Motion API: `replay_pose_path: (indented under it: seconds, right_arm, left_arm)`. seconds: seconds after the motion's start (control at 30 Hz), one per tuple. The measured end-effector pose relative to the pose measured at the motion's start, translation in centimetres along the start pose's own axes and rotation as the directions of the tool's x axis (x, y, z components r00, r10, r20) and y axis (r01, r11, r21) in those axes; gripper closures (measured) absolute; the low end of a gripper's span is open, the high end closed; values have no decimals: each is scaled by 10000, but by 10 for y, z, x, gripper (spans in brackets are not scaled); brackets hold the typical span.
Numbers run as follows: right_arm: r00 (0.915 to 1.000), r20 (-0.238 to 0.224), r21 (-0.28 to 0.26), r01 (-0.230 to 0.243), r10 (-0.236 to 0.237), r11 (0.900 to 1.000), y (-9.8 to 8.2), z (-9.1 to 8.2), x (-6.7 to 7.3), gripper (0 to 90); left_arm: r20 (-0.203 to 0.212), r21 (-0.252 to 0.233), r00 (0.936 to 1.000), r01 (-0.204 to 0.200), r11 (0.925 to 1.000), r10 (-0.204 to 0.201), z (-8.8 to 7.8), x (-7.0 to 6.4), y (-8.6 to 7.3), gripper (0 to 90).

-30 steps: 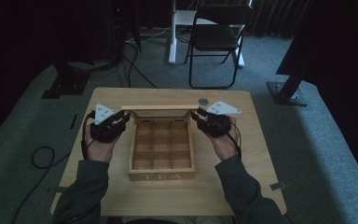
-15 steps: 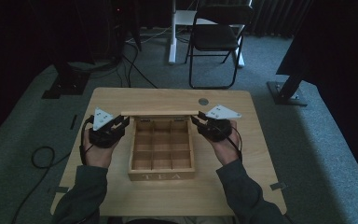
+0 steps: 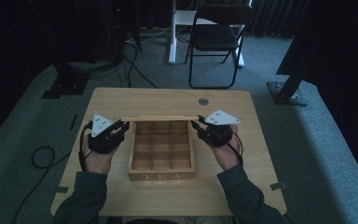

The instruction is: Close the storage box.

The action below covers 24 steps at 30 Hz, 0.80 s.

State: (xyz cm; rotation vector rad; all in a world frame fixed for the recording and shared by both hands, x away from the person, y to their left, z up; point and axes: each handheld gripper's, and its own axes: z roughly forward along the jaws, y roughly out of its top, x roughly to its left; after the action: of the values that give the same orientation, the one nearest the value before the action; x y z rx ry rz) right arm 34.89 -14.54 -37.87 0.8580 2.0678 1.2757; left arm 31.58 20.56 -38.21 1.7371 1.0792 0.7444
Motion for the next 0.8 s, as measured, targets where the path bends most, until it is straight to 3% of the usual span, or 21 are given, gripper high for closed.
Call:
replay_pose_path:
  seconds: [0.4, 0.8]
  right_arm:
    - [9999, -50, -71, -113, 113, 9999, -3, -9, 6, 675]
    - [9998, 182, 12, 125, -125, 9999, -5, -18, 17, 664]
  left_arm:
    - [28, -7, 10000, 46, 10000, -46, -6, -4, -5, 724]
    - [50, 184, 10000, -82, 9998, 81, -11, -7, -10, 721]
